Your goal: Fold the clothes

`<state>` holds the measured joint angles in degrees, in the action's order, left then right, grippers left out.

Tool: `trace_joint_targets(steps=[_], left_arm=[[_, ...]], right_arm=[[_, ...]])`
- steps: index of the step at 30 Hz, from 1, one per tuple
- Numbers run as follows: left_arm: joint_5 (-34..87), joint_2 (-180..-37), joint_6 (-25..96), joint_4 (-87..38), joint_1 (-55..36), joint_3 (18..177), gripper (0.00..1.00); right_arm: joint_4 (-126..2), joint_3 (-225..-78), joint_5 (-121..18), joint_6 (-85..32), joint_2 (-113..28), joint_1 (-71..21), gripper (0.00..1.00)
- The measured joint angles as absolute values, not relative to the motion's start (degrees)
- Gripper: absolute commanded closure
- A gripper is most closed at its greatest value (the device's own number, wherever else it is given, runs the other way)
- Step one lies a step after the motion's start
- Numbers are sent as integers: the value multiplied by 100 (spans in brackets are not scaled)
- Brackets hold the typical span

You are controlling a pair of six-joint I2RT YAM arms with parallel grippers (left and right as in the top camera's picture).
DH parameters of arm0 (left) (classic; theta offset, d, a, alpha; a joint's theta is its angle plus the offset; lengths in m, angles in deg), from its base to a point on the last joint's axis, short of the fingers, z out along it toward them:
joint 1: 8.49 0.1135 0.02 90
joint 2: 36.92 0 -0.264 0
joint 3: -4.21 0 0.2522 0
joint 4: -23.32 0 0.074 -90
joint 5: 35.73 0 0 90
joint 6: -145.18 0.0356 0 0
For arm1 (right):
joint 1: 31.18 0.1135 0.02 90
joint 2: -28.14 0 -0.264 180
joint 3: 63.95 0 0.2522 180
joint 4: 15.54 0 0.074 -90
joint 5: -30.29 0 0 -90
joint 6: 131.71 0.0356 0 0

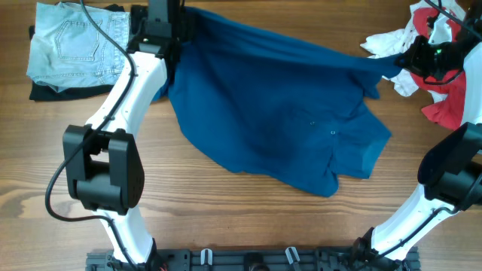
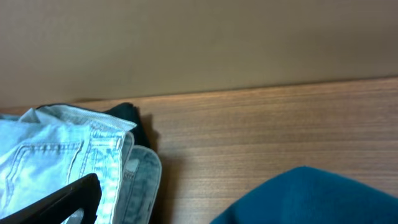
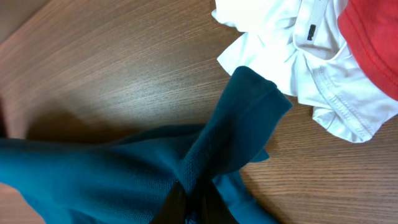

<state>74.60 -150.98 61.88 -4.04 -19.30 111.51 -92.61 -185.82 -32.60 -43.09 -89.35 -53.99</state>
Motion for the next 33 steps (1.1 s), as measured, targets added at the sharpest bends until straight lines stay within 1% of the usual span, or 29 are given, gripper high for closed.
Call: trace_joint_targets(steps=[5,14,17,20,24,33], left_arm=[[7100,-15098,6223,-319,-1825,11151,0],[6999,-15090,6267,-479,-1822,11151,0],[7008,-14978,6186,-1548,-1827,11194,0],[6975,-14781,5740,-3178,-1860,11279,0],[6619,-14506,5255,-4732,-1868,11494,0],[5325,-14272,5146,-6673,-1820,12866,0]], right_arm=[[-9280,-18582,-3258,-4309,-8935,-5399,96],[-9304,-18582,-3260,-4309,-8935,-5397,95],[-9359,-18582,-3262,-4309,-8935,-5393,95],[-9396,-18582,-3277,-4309,-8935,-5373,95],[-9398,-18582,-3280,-4309,-8935,-5364,95],[-9543,-18582,-3280,-4309,-8935,-5250,95]])
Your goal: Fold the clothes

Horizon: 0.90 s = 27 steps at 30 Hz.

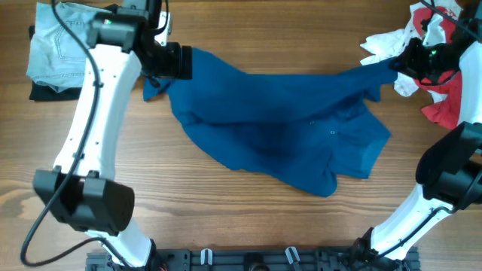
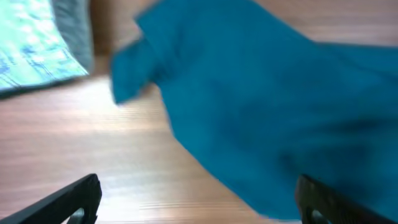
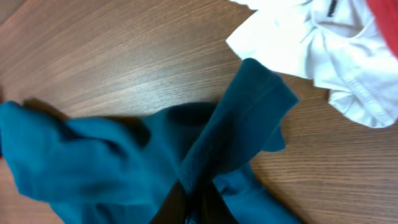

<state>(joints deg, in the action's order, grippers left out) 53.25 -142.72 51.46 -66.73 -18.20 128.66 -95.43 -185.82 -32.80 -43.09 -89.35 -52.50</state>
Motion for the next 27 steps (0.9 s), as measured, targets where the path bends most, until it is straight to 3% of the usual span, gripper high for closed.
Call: trace_joint_targets(steps=[12,20,27], left_arm=[[4601,-14172,5117,-7283,-1822,12270,3],[4534,-14202,4499,-5134,-1820,10180,18],[4715,-14209,3908,-3176,-1820,8906,17]], right_arm=[[-9589,-18582,-3282,-4309,-8935,-5211,94],[-9578,-18582,-3284,-4309,-8935,-5211,94],[-9567,-18582,-3284,-4309,-8935,-5194,94]])
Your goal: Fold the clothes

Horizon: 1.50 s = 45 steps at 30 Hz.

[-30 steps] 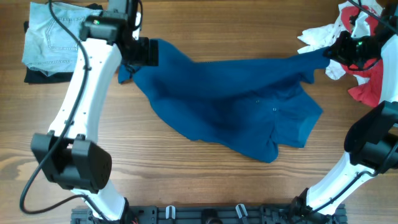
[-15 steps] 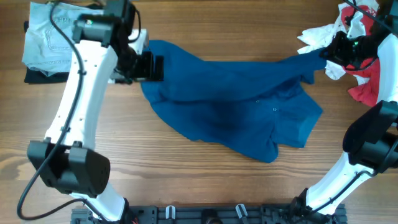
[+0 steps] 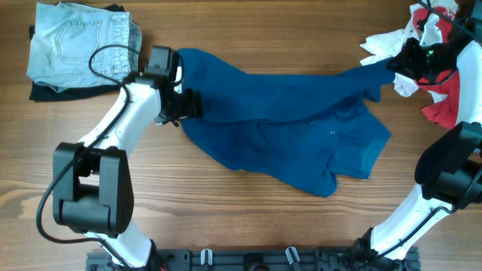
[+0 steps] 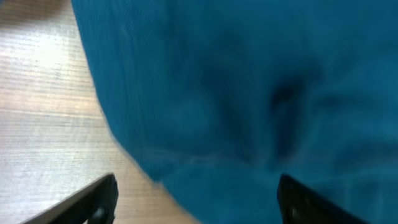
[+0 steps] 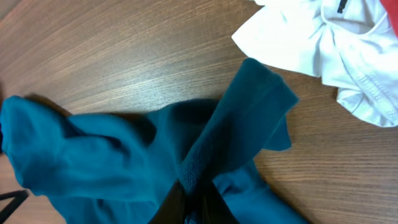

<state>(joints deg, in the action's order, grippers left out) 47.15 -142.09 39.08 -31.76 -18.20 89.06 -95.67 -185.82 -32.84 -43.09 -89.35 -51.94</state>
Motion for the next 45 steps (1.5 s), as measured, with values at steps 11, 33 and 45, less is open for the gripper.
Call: trace_joint_targets(steps=[11,33,45], left_arm=[[4988,-14213,3578,-2116,-1820,8257,27],[4966,-14198,3489,-1696,-1822,8265,96],[4966,-11348,3489,-2407,-1912,8525,96]], right_arm=[[-9569,-18582,-3284,-4309,-8935,-5183,93],[-9527,-18582,-3284,-4309,-8935,-5183,93],[-9615,-18582,-3286,-4231,-8885,-5183,96]])
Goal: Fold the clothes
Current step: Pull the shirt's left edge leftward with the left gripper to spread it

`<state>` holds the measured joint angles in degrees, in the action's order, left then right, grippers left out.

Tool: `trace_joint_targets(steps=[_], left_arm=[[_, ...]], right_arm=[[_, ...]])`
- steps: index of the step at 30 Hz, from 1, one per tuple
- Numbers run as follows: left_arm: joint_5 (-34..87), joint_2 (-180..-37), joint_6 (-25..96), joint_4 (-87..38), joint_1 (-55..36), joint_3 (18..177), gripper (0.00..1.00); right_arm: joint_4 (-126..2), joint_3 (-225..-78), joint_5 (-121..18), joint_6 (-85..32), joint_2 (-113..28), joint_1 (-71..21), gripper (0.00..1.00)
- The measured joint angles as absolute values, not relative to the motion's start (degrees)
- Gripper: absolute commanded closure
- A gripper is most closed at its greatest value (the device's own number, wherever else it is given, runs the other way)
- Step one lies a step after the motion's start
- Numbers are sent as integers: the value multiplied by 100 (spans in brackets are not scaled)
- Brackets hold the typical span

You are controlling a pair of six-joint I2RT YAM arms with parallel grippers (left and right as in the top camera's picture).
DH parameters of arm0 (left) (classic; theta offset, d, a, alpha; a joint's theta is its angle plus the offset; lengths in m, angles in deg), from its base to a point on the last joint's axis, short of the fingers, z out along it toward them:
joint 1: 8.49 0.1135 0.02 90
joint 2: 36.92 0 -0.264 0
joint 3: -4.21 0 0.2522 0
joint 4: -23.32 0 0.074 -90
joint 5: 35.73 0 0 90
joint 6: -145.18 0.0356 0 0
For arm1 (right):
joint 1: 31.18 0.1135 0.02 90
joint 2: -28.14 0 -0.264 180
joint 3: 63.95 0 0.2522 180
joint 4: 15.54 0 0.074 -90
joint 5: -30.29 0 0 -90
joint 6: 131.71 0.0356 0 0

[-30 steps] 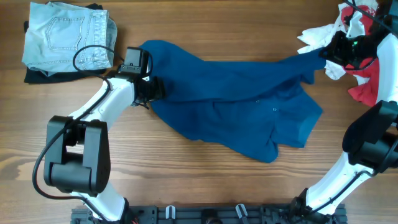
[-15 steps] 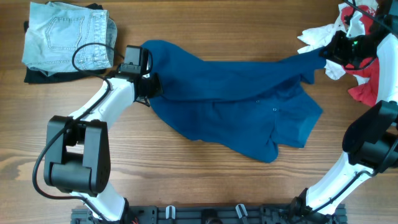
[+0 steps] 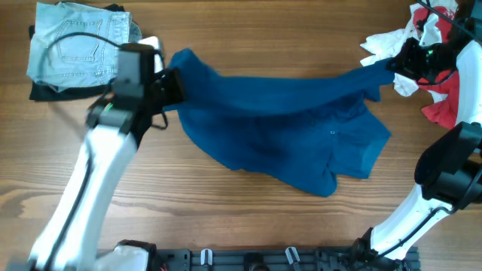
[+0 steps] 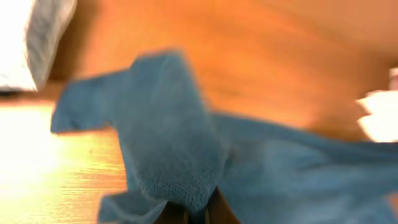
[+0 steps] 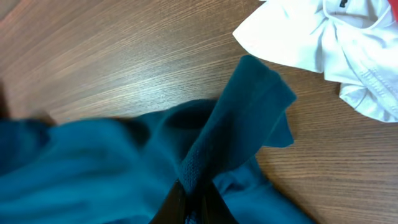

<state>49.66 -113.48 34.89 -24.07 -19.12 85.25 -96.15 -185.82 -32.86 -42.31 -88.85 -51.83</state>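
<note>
The blue shirt lies spread across the middle of the table, stretched between both grippers. In the overhead view my left gripper is shut on the shirt's left end, near the jeans. The left wrist view shows that gripper pinching a bunch of blue cloth, blurred by motion. At the far right, my right gripper is shut on the other end. In the right wrist view the gripper clamps a fold of the shirt.
Folded light denim jeans lie on a dark garment at the far left corner. A crumpled white garment and a red one are piled at the far right, just beyond my right gripper. Bare wooden table fills the front.
My left gripper was open, low over the shirt's left part. It is now shut on the shirt's left end, and the left arm has changed pose. The right gripper still holds its end.
The shirt's left end first reached up to my left gripper at the far edge by the jeans. Then that end lay on the table with the left gripper open above it, then open lower on the cloth. Now it grips it. The right gripper held throughout.
</note>
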Motion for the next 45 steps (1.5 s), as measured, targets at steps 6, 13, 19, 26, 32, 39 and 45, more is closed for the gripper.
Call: trace_joint_targets(steps=[6,13,19,26,32,39,45], left_arm=[[4971,-9785,3380,-2855,-2281,8565,96],[5316,-9188,3091,-3287,-3025,8567,96],[5648,-9844,3021,-3443,-3127,8571,96],[5985,-12185,3017,-3032,-2915,8600,96],[5806,-14182,3060,-1913,-2251,8598,96],[5699,-14917,3257,-787,-1956,8584,31],[5697,-14908,3393,-335,-1956,8598,0]], right_arm=[[-9787,-18582,-3444,-4187,-8362,-5183,95],[-9888,-18582,-3529,-4180,-7917,-5183,95],[-9890,-18582,-3570,-4178,-7919,-5183,94],[-9873,-18582,-3699,-4180,-7919,-5167,94],[-9864,-18582,-3739,-4178,-7919,-5167,94],[-9849,-18582,-3752,-4178,-7919,-5161,94],[-9846,-18582,-3754,-4178,-7919,-5156,94]])
